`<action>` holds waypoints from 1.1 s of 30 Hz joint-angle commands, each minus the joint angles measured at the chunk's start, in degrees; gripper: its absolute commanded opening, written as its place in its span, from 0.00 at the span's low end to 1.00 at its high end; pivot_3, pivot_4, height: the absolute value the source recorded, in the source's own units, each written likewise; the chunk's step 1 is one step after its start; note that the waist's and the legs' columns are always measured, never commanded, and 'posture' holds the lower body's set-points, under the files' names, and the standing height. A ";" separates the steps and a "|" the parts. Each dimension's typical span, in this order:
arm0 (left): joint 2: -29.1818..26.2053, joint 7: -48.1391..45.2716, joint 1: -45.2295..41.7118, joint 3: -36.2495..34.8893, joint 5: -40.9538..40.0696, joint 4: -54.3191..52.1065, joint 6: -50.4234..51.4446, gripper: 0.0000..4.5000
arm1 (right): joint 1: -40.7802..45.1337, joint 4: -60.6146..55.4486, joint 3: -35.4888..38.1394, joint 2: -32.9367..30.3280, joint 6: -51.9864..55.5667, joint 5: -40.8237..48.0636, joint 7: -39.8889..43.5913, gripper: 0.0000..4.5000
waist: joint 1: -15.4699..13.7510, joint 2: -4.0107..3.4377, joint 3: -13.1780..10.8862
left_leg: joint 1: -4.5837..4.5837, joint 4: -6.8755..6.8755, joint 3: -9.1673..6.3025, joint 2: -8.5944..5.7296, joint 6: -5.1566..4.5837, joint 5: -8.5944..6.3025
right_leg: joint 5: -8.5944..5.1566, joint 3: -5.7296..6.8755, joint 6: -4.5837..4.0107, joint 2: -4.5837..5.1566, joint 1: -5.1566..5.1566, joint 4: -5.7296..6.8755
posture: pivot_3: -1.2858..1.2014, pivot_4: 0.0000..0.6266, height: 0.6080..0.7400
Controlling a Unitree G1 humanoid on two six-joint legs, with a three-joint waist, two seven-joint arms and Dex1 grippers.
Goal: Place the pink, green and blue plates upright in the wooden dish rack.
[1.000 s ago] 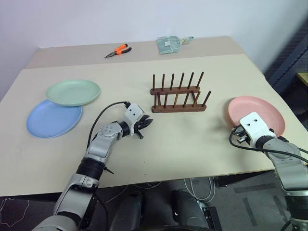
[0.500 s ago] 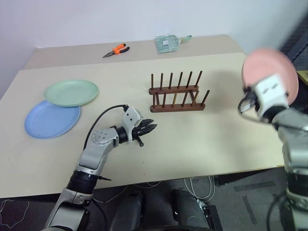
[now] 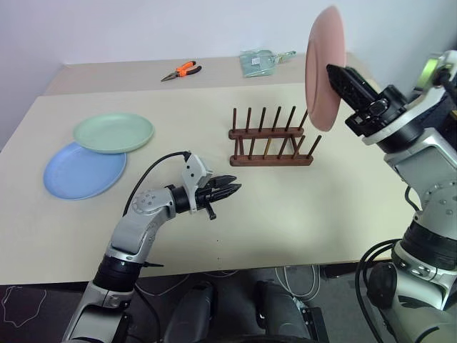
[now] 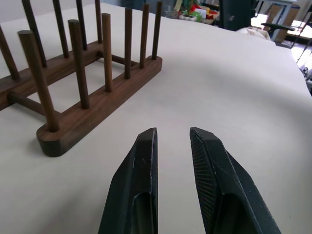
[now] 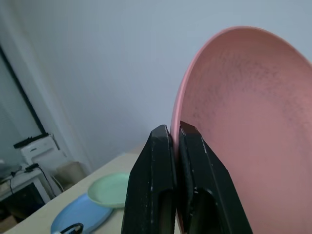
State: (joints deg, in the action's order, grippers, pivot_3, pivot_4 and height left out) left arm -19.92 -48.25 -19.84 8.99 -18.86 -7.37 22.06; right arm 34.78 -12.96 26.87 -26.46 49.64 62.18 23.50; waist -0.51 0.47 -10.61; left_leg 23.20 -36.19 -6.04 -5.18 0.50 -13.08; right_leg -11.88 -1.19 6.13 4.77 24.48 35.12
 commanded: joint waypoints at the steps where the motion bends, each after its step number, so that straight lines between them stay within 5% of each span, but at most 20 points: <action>1: -0.12 0.34 0.07 0.27 -0.49 -3.09 0.02 0.23 | 1.25 2.82 0.22 -0.28 -0.97 2.82 3.06 0.01 | 0.04 -0.02 0.01 | 0.00 0.00 0.01 0.00 0.00 0.00 | 0.00 -0.01 0.00 0.00 0.00 0.00 | 0.52 0.24 0.98; 13: -1.01 0.44 0.58 1.08 -0.47 -3.91 0.92 0.23 | 2.75 16.09 1.28 -1.35 -0.81 3.41 7.07 0.01 | 0.40 -0.05 0.03 | -0.01 -0.02 0.05 0.02 0.00 0.00 | 0.01 -0.03 -0.01 -0.03 0.00 0.01 | 0.52 0.24 0.98; 19: -1.39 0.16 0.24 0.86 -0.79 -3.44 1.54 0.23 | 5.24 19.11 1.14 -2.78 -2.80 1.01 8.33 0.51 | 0.42 -0.07 0.02 | 0.00 0.00 0.07 0.02 0.00 0.00 | 0.01 -0.04 -0.01 -0.03 0.01 0.01 | 0.52 0.24 0.98; 23: -1.36 0.39 0.32 1.03 -0.54 -3.30 1.47 0.53 | 5.73 19.67 1.08 -3.68 -3.11 0.36 9.06 0.98 | 0.42 -0.08 0.01 | 0.00 0.01 0.11 0.03 0.00 0.00 | 0.02 -0.06 -0.01 -0.03 0.04 0.01 | 0.52 0.24 0.98; 27: -1.23 0.80 0.49 1.23 -0.27 -3.34 1.42 0.97 | 4.44 18.44 -0.01 -4.73 -3.17 -1.60 9.77 1.00 | 0.36 -0.08 0.01 | 0.02 0.00 0.11 0.02 0.00 0.00 | 0.02 -0.06 -0.01 -0.02 0.04 0.00 | 0.52 0.24 0.98; 33: -1.33 0.95 0.58 1.48 -0.13 -3.29 1.34 0.97 | 2.70 18.72 -2.42 -5.46 -3.62 -6.21 9.54 1.00 | 0.45 -0.08 0.01 | 0.02 0.00 0.12 0.03 0.00 0.00 | 0.02 -0.07 -0.01 -0.03 0.04 0.01 | 0.52 0.24 0.98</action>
State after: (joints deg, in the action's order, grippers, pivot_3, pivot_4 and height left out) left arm -21.17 -47.29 -18.78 10.42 -18.82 -9.19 23.64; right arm 37.24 7.23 24.79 -30.61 47.12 56.97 32.61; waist -0.06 0.39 -10.61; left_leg 23.22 -36.19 -5.93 -5.15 0.50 -13.08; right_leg -11.87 -1.26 6.12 4.74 24.53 35.13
